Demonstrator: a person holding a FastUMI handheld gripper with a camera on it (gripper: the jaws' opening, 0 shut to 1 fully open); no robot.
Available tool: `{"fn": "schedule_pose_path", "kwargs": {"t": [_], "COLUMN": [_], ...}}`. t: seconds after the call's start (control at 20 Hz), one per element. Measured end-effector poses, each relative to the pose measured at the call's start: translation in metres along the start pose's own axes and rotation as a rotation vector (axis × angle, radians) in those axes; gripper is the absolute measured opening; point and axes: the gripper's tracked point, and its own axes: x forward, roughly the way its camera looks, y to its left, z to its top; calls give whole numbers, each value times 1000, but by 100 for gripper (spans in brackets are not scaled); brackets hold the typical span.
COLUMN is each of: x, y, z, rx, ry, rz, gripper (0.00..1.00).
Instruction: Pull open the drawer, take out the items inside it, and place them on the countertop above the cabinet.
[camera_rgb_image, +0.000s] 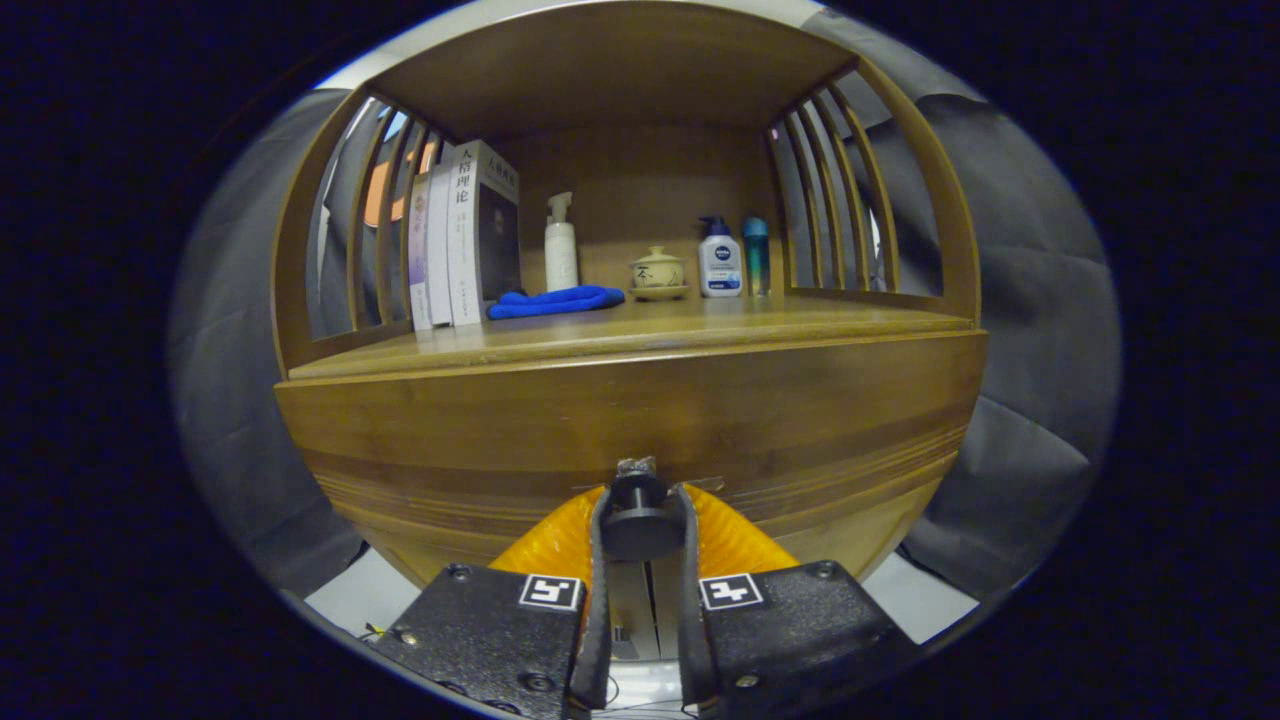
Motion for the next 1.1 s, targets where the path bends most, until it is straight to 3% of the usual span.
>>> {"fn": "schedule_pose_path", "kwargs": {"t": [1.1], "x": [-157], "y": [-20], "z": [-58], "rx": [-7], "ry": [15], "rz": [48], "gripper": [29]}}
